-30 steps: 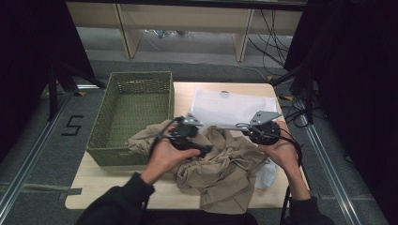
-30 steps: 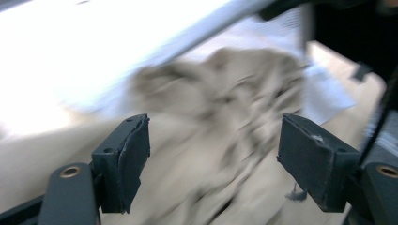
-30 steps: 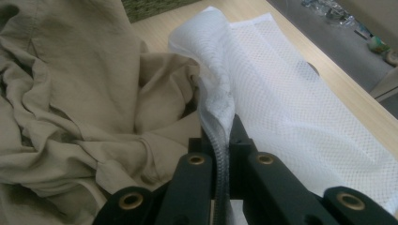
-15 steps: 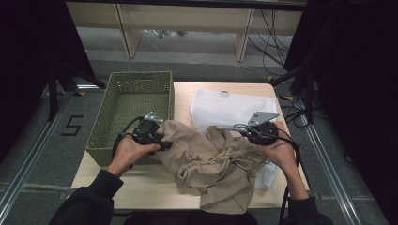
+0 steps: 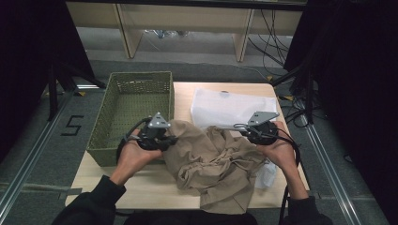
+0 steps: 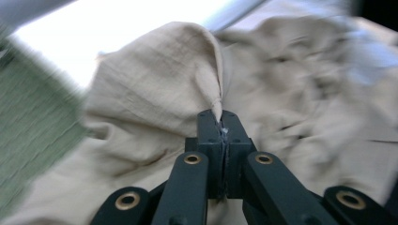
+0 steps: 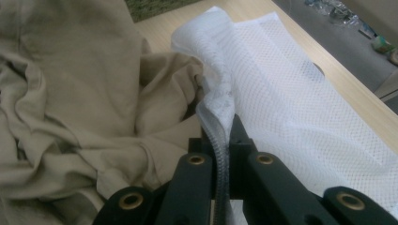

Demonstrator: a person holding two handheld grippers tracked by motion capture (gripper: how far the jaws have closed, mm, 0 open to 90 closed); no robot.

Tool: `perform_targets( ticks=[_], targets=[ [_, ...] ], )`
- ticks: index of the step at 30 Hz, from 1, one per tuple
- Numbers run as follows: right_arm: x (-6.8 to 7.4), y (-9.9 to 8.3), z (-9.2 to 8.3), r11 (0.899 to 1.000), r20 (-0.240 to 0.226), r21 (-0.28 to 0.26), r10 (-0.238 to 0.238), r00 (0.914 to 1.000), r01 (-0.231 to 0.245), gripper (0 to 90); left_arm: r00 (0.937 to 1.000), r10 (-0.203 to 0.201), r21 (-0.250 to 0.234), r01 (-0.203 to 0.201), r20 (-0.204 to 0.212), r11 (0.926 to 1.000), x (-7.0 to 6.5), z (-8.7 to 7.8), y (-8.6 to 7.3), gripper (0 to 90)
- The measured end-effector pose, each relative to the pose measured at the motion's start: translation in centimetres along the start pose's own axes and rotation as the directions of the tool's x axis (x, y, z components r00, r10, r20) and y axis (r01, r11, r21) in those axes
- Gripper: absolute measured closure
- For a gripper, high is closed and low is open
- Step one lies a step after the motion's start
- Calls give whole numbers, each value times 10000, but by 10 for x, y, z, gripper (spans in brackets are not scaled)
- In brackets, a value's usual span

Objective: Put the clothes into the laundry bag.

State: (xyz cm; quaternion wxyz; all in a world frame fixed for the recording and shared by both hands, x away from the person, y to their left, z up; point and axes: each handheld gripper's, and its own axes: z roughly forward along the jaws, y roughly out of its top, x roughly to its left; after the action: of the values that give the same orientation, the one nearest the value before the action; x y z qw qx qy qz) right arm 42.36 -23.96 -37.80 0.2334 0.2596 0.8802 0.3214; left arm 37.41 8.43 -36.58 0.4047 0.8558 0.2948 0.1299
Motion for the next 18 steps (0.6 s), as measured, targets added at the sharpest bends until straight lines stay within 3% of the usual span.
perform_targets(
  ticks=[1, 2, 3, 5, 6, 7, 8, 9, 10, 12, 13, 14, 15, 16, 18],
  targets=[
    [1, 1, 0, 10000, 39, -15, 15, 10000, -15, 900, 10000, 0, 0, 0, 0, 10000, 0, 0, 0, 887],
    [2, 2, 0, 10000, -13, -7, -13, 10000, 13, 900, 9967, 508, -147, -499, 626, 9986, -28, 10, 10, 887],
    [2, 2, 0, 10000, -13, -7, -13, 10000, 13, 900, 9967, 508, -147, -499, 626, 9986, -28, 10, 10, 887],
    [5, 5, -1, 10000, 57, -73, 27, 10000, -27, 900, 9862, 912, -207, -891, 1383, 9958, -56, 26, 18, 887],
    [5, 7, -1, 9994, 45, -199, -299, 9995, 300, 900, 9781, 1084, -166, -1071, 1778, 9941, -71, 39, 22, 887],
    [5, 7, -1, 9994, 45, -199, -299, 9995, 300, 900, 9729, 1207, -84, -1214, 1974, 9926, -78, 48, 23, 887],
    [6, 7, -2, 9998, -16, -187, -120, 9999, 120, 900, 9657, 1251, 107, -1309, 2274, 9913, -88, 65, 24, 886],
    [6, 7, -2, 9998, -16, -187, -120, 9999, 120, 900, 9638, 1127, 230, -1218, 2416, 9923, -94, 79, 24, 886],
    [6, 7, -2, 9998, -80, -148, 99, 9999, -100, 900, 9608, 1086, 447, -1239, 2549, 9913, -99, 94, 22, 885],
    [3, 5, -3, 9998, -1, -219, -26, 10000, 26, 900, 9573, 1035, 750, -1280, 2699, 9889, -104, 119, 17, 870],
    [2, 5, -3, 9996, -35, -232, -152, 9999, 151, 900, 9552, 843, 1180, -1220, 2836, 9855, -102, 140, 12, 864],
    [3, 5, -2, 9999, -29, -164, -42, 10000, 42, 900, 9552, 843, 1180, -1220, 2836, 9855, -102, 140, 12, 851],
    [3, 5, -2, 9998, -52, -176, -104, 9999, 103, 900, 9494, 495, 1201, -907, 3101, 9886, -103, 146, 10, 833],
    [4, 5, -1, 9998, -69, -170, -131, 9999, 130, 900, 9430, 434, 1136, -853, 3299, 9899, -105, 145, 11, 797],
    [4, 5, -1, 9999, -80, -102, -107, 9999, 106, 900, 9413, 517, 1046, -914, 3335, 9903, -106, 138, 13, 695]
  ],
)
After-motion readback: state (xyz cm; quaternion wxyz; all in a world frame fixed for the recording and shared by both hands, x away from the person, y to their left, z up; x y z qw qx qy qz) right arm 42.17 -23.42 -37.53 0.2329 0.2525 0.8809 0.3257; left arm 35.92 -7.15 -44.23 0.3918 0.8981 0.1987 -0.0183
